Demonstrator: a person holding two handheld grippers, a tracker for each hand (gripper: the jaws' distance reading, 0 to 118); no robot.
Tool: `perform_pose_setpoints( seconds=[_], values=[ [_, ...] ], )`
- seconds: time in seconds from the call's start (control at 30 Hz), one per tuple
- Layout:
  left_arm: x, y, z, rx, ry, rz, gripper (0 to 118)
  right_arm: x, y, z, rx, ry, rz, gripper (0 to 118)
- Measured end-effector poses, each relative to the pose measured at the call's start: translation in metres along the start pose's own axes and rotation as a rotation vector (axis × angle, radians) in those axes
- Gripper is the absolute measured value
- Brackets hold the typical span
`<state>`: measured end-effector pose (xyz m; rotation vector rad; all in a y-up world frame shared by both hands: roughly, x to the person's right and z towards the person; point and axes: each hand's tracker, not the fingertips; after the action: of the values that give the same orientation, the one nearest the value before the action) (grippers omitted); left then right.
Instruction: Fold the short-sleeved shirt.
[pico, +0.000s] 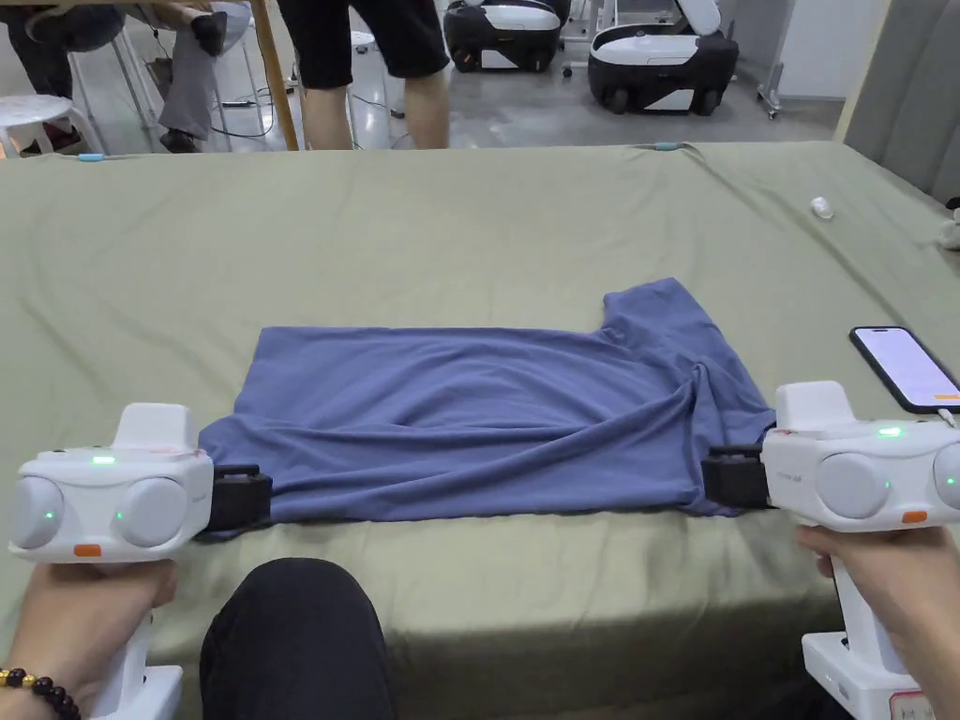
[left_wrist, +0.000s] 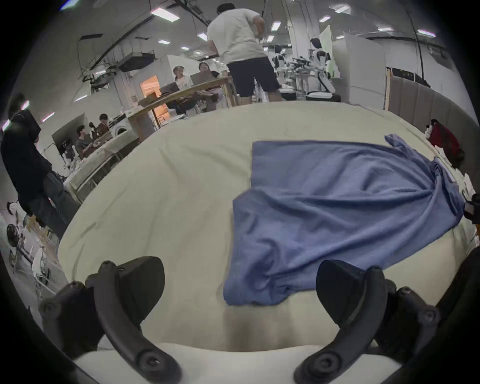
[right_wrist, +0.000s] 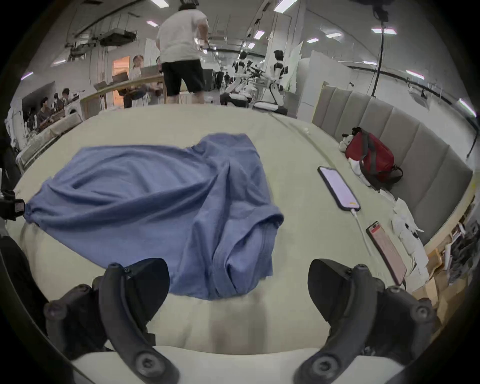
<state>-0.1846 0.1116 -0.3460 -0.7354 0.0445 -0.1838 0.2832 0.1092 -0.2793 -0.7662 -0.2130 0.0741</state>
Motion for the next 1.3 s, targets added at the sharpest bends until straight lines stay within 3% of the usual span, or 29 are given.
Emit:
perform_pose_setpoints(
  seconds=[0.07, 0.1, 0.13, 0.2, 0.23, 0.33, 0.6, 0.9, 0.97, 1.0, 1.07, 1.13, 1.3],
  values=[
    [-0.001, 0.012, 0.005, 0.015, -0.031, 0.021, 111, -0.001, 0.009, 0.007, 0.043, 0.006, -0.004, 108],
    [0.000, 0.016, 0.007, 0.027, -0.039, 0.028, 87, -0.002, 0.013, 0.009, 0.050, 0.010, -0.005, 95],
    [0.001, 0.021, 0.009, 0.039, -0.048, 0.029, 61, -0.004, 0.017, 0.010, 0.067, 0.017, -0.010, 73],
    [0.005, 0.028, 0.005, 0.044, -0.043, 0.018, 2, -0.008, 0.024, 0.010, 0.078, 0.021, -0.013, 15],
    [0.008, 0.031, 0.002, 0.045, -0.039, 0.005, 0, -0.011, 0.027, 0.008, 0.077, 0.022, -0.013, 8],
    [0.013, 0.036, -0.002, 0.063, -0.054, -0.003, 0, -0.016, 0.032, 0.003, 0.084, 0.053, -0.012, 0],
    [0.023, 0.088, -0.041, 0.051, -0.087, -0.022, 0, -0.027, 0.047, -0.012, 0.076, 0.081, 0.024, 0],
    [0.033, 0.181, -0.175, -0.055, -0.072, 0.020, 2, -0.033, 0.054, -0.050, 0.037, 0.119, 0.005, 0],
    [0.037, 0.191, -0.201, -0.078, -0.072, -0.004, 24, -0.033, 0.053, -0.061, 0.024, 0.118, -0.001, 0],
    [0.038, 0.193, -0.210, -0.096, -0.091, -0.008, 46, -0.033, 0.053, -0.065, 0.020, 0.117, 0.000, 0],
    [0.037, 0.196, -0.231, -0.155, -0.138, 0.047, 65, -0.033, 0.054, -0.072, 0.005, 0.115, -0.003, 0],
    [0.037, 0.196, -0.244, -0.193, -0.102, 0.109, 65, -0.034, 0.055, -0.077, -0.003, 0.109, 0.002, 0],
    [0.046, 0.187, -0.259, -0.203, -0.109, 0.051, 64, -0.035, 0.055, -0.081, -0.010, 0.114, 0.010, 0]
  ],
)
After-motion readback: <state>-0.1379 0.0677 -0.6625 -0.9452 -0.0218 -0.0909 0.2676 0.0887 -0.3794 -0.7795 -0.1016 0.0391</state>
